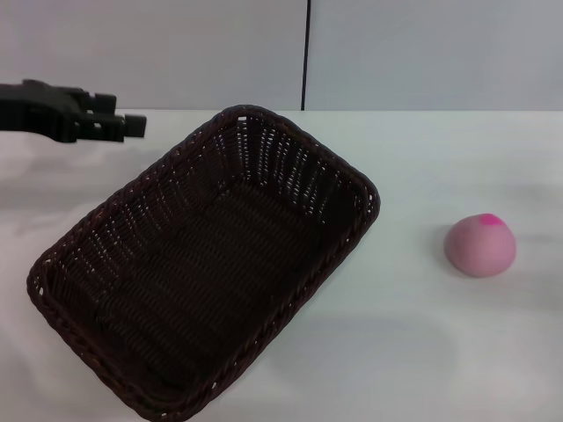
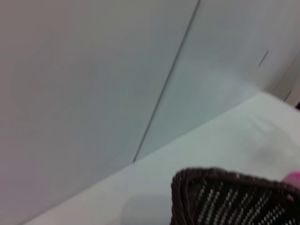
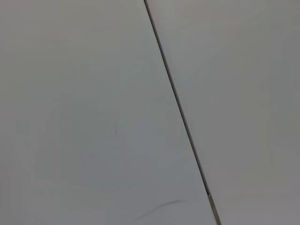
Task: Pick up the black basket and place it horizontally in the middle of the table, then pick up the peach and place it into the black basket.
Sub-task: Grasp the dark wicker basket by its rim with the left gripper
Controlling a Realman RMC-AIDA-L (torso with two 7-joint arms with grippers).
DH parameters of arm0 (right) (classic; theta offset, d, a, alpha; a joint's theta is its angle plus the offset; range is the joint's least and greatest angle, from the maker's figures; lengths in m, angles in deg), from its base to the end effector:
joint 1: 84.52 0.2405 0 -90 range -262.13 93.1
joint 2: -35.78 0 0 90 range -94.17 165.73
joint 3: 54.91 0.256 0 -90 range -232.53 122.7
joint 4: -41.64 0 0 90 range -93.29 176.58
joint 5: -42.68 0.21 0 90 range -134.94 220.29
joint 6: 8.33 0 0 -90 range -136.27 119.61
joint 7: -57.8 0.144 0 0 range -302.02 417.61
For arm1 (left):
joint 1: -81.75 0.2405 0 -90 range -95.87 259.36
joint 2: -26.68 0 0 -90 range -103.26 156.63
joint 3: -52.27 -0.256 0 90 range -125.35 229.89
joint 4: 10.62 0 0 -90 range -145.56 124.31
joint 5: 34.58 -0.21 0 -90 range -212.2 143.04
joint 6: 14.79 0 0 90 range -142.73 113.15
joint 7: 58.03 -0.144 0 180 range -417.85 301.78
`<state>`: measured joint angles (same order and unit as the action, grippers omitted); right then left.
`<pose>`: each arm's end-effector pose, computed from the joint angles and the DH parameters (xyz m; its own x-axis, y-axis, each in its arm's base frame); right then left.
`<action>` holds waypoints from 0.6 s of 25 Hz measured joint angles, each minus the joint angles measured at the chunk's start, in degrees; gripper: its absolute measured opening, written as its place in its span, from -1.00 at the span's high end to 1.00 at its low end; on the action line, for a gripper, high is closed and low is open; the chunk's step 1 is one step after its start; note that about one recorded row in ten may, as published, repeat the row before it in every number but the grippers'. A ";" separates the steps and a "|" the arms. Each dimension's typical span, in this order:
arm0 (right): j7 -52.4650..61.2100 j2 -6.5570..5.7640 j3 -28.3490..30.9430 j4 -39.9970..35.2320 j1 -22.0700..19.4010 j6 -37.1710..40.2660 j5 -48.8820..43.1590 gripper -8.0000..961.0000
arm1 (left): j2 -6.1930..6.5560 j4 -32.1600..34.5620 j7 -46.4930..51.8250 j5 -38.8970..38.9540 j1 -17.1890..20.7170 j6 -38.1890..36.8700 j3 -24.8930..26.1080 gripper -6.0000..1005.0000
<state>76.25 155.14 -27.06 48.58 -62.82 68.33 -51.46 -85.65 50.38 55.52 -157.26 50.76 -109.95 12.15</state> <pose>0.3632 0.2973 0.0237 0.5047 0.1771 -0.8450 -0.8632 0.1168 -0.4911 -0.2484 0.3582 0.1046 0.7447 0.5570 0.3677 0.6527 -0.7229 -0.2268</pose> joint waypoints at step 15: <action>0.00 -0.09 0.00 -0.13 0.36 -1.45 0.01 -0.23 | -5.10 4.58 3.09 -15.02 -0.58 0.07 -2.91 -0.47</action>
<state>76.25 155.04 -27.06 48.45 -62.47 66.88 -51.45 -90.75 54.96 58.62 -172.27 50.18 -109.88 9.23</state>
